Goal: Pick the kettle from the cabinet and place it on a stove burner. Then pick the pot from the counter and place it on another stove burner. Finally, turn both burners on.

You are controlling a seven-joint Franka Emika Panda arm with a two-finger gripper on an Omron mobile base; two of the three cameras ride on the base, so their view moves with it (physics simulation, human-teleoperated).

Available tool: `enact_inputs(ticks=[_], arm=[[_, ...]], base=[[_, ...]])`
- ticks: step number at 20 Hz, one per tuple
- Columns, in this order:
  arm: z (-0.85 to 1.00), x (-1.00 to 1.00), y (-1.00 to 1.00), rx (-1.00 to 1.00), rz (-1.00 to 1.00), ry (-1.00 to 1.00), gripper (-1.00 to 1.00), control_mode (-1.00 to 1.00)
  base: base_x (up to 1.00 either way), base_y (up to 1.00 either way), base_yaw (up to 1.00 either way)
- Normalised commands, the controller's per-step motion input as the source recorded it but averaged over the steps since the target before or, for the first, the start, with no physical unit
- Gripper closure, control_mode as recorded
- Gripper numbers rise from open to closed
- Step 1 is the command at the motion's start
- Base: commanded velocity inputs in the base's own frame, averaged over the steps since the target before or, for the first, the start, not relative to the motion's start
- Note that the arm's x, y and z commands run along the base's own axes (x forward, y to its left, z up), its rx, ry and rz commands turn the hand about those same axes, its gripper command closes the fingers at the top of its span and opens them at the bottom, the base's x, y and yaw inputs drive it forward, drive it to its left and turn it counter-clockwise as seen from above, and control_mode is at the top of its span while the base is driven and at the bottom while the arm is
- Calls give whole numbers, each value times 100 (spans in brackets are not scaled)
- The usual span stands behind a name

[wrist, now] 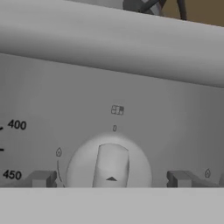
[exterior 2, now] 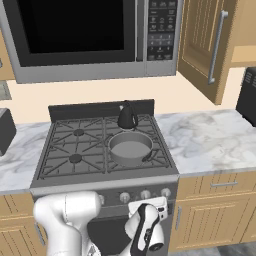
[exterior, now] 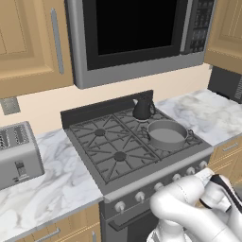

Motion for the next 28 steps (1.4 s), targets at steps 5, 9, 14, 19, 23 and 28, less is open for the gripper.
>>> enact_inputs(ticks=[5,9,14,19,23,28], arm=[[0,7,0,0,0,0,-100,-100],[-2,12,0,0,0,0,100,-100],[-1,15,0,0,0,0,100,-100],[-1,5,0,-1,0,0,100,-100],[0,0,1,-9,0,0,100,-100],[0,0,0,-18,0,0,100,-100]], base=[[0,0,0],[0,0,0],[0,0,0],[0,0,0],[0,0,0],[0,0,0]])
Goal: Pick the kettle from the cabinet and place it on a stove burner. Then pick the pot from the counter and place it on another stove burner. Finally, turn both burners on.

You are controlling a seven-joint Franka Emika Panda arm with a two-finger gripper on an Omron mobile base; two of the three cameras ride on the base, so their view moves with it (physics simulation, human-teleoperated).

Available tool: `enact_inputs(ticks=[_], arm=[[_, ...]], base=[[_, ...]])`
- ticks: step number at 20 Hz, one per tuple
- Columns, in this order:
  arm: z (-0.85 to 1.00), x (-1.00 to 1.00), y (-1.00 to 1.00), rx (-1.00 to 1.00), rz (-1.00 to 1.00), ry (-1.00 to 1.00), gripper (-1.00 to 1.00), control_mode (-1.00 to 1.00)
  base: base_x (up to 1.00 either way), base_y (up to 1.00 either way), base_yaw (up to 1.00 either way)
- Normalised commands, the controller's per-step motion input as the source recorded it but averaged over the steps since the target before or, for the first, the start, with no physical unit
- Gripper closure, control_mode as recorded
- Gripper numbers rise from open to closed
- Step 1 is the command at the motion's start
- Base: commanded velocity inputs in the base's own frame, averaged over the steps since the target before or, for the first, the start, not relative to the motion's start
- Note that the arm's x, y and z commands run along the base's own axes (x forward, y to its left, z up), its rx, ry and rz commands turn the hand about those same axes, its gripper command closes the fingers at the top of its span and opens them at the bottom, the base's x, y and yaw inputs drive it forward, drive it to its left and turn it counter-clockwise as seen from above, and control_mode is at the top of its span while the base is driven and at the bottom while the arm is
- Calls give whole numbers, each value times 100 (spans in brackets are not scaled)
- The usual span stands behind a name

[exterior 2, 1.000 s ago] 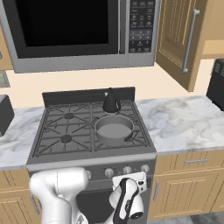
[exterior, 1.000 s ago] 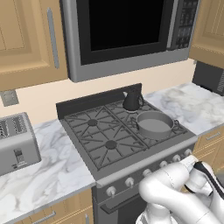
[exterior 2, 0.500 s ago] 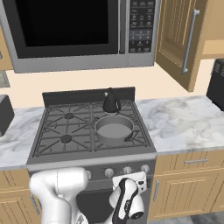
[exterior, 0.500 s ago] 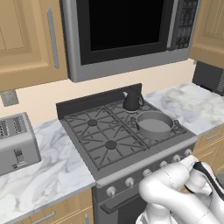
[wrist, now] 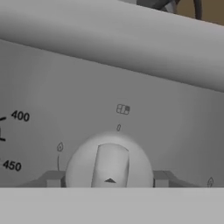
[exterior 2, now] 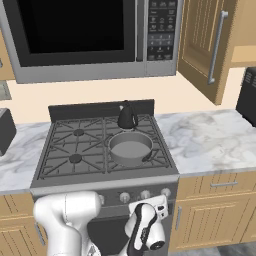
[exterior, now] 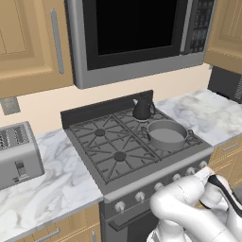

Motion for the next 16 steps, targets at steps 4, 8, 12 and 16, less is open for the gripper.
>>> enact_inputs(ticks=[4,8,12,16], arm=[[0,0,-1,-22,0,0,100,-100],[0,0,-5,-23,0,0,100,-100],[0,0,-13,-26,0,0,100,-100],[0,0,-12,-28,0,0,100,-100]], base=[[0,0,0],[0,0,0],[0,0,0],[0,0,0]])
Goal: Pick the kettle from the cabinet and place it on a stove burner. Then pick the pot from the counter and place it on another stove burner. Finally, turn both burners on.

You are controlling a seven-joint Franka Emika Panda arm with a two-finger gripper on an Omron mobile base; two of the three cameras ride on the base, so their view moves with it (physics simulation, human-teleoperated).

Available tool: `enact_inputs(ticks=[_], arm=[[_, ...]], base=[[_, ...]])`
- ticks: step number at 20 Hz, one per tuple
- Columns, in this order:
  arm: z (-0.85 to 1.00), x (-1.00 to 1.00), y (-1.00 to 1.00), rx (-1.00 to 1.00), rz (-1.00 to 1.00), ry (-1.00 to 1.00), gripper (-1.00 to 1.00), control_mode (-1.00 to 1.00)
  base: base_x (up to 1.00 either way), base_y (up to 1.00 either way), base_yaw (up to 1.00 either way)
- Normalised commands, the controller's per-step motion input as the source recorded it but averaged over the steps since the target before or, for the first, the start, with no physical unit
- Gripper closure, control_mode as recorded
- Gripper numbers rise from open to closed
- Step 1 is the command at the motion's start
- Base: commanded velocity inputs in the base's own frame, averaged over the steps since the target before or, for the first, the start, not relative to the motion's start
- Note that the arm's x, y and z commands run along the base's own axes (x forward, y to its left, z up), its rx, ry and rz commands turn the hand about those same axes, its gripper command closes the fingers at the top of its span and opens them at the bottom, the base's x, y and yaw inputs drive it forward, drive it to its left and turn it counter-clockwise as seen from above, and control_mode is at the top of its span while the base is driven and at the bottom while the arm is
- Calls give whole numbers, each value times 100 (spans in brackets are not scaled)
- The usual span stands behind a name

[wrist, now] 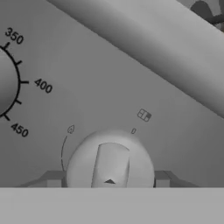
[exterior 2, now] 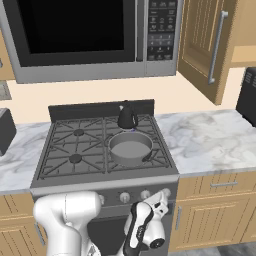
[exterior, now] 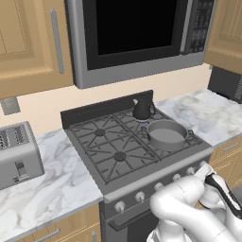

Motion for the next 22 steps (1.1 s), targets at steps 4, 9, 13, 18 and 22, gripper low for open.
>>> enact_inputs(ticks=[4,9,13,18,22], arm=[[0,0,-9,-30,0,0,100,-100],[0,0,-7,-31,0,0,100,-100],[0,-3,-2,-25,0,0,100,-100],[0,-3,2,0,0,1,-100,-100],[0,-4,1,1,0,0,-100,-100]], base=[[0,0,0],[0,0,0],[0,0,0],[0,0,0],[0,0,0]])
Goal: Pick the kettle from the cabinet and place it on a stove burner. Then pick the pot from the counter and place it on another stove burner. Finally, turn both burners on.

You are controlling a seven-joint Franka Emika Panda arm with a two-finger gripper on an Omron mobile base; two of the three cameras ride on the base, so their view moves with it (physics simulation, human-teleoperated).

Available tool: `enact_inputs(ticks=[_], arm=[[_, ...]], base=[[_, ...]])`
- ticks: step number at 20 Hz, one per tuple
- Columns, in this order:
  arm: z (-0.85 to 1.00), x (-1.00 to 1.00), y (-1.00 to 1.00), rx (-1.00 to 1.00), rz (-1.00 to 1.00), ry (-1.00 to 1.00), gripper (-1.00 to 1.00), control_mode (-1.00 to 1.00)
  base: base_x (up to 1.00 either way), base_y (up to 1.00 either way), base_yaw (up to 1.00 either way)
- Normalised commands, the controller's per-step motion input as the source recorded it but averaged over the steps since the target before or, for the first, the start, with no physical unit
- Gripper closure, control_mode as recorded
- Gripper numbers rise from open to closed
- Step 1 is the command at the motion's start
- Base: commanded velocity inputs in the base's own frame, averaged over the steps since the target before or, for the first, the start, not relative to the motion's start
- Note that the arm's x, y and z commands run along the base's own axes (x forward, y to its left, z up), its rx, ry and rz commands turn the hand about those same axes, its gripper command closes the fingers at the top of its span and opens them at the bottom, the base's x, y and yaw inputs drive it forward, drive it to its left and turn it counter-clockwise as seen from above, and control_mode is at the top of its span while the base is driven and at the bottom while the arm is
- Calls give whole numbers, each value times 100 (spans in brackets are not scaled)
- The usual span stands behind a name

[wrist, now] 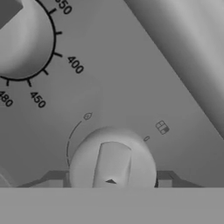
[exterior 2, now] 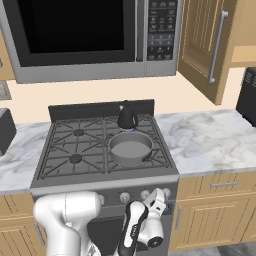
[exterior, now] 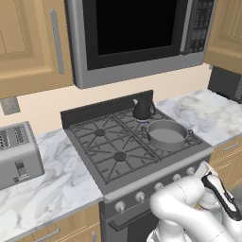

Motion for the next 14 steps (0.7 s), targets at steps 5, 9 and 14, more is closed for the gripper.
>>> enact_inputs(ticks=[5,9,14], arm=[[0,-22,-12,5,0,-4,-100,-100],[0,-32,-23,7,0,-5,-100,-100],[0,-32,-35,8,0,-5,-100,-100]], base=[[0,0,0],[0,0,0],[0,0,0]])
